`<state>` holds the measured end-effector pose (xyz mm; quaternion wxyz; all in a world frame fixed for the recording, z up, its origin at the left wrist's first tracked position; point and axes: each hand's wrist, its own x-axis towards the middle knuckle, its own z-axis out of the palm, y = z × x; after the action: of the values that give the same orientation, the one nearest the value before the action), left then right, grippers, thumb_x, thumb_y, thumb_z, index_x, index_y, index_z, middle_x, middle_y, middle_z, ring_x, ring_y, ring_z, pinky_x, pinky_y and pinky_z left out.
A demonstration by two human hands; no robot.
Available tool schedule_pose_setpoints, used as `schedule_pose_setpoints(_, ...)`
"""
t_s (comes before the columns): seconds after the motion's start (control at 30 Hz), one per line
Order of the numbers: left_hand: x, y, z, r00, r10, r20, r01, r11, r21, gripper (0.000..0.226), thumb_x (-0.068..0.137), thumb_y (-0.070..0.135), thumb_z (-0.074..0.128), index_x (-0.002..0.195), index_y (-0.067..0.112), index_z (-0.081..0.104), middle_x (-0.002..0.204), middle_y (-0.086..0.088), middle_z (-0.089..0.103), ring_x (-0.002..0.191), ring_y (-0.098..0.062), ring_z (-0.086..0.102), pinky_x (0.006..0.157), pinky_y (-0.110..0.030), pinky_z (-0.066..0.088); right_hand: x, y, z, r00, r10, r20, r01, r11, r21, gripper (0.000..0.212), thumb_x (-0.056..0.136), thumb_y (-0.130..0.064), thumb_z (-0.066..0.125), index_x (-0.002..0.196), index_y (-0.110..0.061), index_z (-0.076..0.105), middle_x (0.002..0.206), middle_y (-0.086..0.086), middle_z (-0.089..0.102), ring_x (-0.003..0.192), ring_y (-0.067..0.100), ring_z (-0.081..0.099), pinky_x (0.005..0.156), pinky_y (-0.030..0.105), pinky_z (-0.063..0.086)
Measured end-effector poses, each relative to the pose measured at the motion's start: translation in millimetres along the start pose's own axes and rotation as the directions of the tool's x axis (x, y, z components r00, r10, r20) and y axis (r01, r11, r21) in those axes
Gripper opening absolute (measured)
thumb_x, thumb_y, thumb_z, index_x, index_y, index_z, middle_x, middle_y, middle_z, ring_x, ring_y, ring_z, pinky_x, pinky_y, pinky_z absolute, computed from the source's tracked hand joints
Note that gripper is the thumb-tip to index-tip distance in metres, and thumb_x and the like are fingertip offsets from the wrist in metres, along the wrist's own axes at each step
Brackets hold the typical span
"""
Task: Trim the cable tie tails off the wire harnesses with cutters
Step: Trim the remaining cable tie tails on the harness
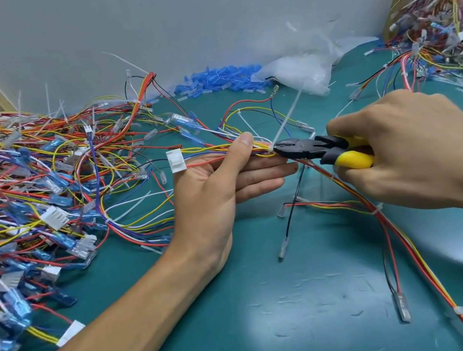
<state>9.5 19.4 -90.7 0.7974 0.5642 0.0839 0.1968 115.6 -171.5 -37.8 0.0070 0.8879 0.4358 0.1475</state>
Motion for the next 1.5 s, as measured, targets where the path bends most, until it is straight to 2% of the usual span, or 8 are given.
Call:
schedule_pose_setpoints(0.17, 0, -1, 0, 1.000, 0.007, 0.003, -0.007, 1.000, 0.001, 0.032, 0.106, 0.021, 0.056, 0.094, -0.003, 0.074, 0.093, -0.022, 0.078, 0.086, -0.035, 0.079, 0.068, -0.029, 0.064, 0, -1, 2, 0.999, 0.010, -0.034, -0.008, 0.999, 0.050, 0.026, 0.076, -0.040, 0.056, 0.072, -0.018, 0.043, 0.056, 0.003, 0.044, 0.058, 0.036, 0.046, 0.049, 0.031, 0.027)
schedule_pose_setpoints(0.3, 0, -1, 0, 1.000, 0.007, 0.002, -0.007, 1.000, -0.001, 0.031, 0.106, 0.020, 0.056, 0.094, -0.002, 0.074, 0.092, -0.023, 0.078, 0.086, -0.036, 0.079, 0.067, -0.028, 0.063, 0, -1, 4, 0.999, -0.004, -0.034, 0.006, 0.999, 0.037, 0.026, 0.075, -0.046, 0.047, 0.073, -0.020, 0.044, 0.059, 0.000, 0.047, 0.063, 0.038, 0.050, 0.050, 0.032, 0.028)
schedule_pose_setpoints(0.67, 0, -2, -1, 1.000, 0.011, 0.015, -0.011, 1.000, 0.007, 0.030, 0.105, 0.021, 0.057, 0.093, 0.002, 0.077, 0.094, -0.023, 0.078, 0.087, -0.036, 0.079, 0.067, -0.028, 0.063, 0, 0, 4, 1.000, -0.005, -0.020, 0.005, 1.000, 0.017, 0.023, 0.071, -0.042, 0.049, 0.076, -0.019, 0.050, 0.059, 0.003, 0.048, 0.064, 0.039, 0.050, 0.051, 0.033, 0.035)
schedule_pose_setpoints(0.77, 0, -2, 0, 1.000, 0.006, 0.013, -0.006, 1.000, 0.009, 0.030, 0.105, 0.021, 0.057, 0.093, 0.001, 0.077, 0.093, -0.023, 0.078, 0.087, -0.036, 0.079, 0.068, -0.029, 0.063, 0, 0, 3, 1.000, -0.001, -0.015, 0.001, 1.000, 0.020, 0.020, 0.072, -0.039, 0.047, 0.072, -0.019, 0.047, 0.056, 0.004, 0.046, 0.061, 0.038, 0.047, 0.051, 0.033, 0.034)
schedule_pose_setpoints(0.9, 0, -1, 0, 1.000, 0.014, 0.007, -0.014, 1.000, 0.014, 0.029, 0.105, 0.020, 0.057, 0.093, 0.002, 0.076, 0.092, -0.022, 0.078, 0.086, -0.036, 0.079, 0.066, -0.028, 0.063, 0, 0, 0, 1.000, 0.029, 0.006, -0.029, 0.998, 0.055, 0.018, 0.071, -0.031, 0.059, 0.067, -0.017, 0.047, 0.050, 0.007, 0.041, 0.054, 0.035, 0.042, 0.049, 0.031, 0.033)
schedule_pose_setpoints(1.17, -2, 1, 2, 1.000, 0.005, 0.004, -0.005, 1.000, 0.008, 0.032, 0.105, 0.020, 0.058, 0.086, 0.004, 0.079, 0.091, -0.023, 0.078, 0.085, -0.036, 0.079, 0.066, -0.028, 0.063, 1, -1, -5, 0.998, 0.056, 0.037, -0.059, 0.995, 0.084, 0.025, 0.066, -0.038, 0.047, 0.062, -0.013, 0.049, 0.049, 0.012, 0.035, 0.050, 0.029, 0.032, 0.049, 0.034, 0.029)
schedule_pose_setpoints(1.3, -3, 2, 2, 1.000, 0.016, -0.027, -0.015, 1.000, 0.020, 0.033, 0.102, 0.024, 0.062, 0.088, -0.003, 0.074, 0.087, -0.023, 0.078, 0.079, -0.037, 0.079, 0.059, -0.028, 0.062, 1, -3, -6, 0.997, 0.069, 0.040, -0.073, 0.991, 0.116, 0.025, 0.067, -0.036, 0.048, 0.061, -0.012, 0.047, 0.052, 0.017, 0.034, 0.053, 0.033, 0.030, 0.048, 0.037, 0.029)
schedule_pose_setpoints(1.5, -5, 6, 4, 0.999, 0.009, -0.041, -0.008, 1.000, 0.028, 0.034, 0.087, 0.035, 0.068, 0.077, 0.004, 0.077, 0.078, -0.022, 0.076, 0.068, -0.036, 0.077, 0.049, -0.024, 0.057, 0, -6, -5, 0.998, 0.048, 0.037, -0.054, 0.983, 0.176, 0.023, 0.066, -0.031, 0.049, 0.060, -0.010, 0.043, 0.051, 0.015, 0.030, 0.054, 0.032, 0.024, 0.046, 0.035, 0.026)
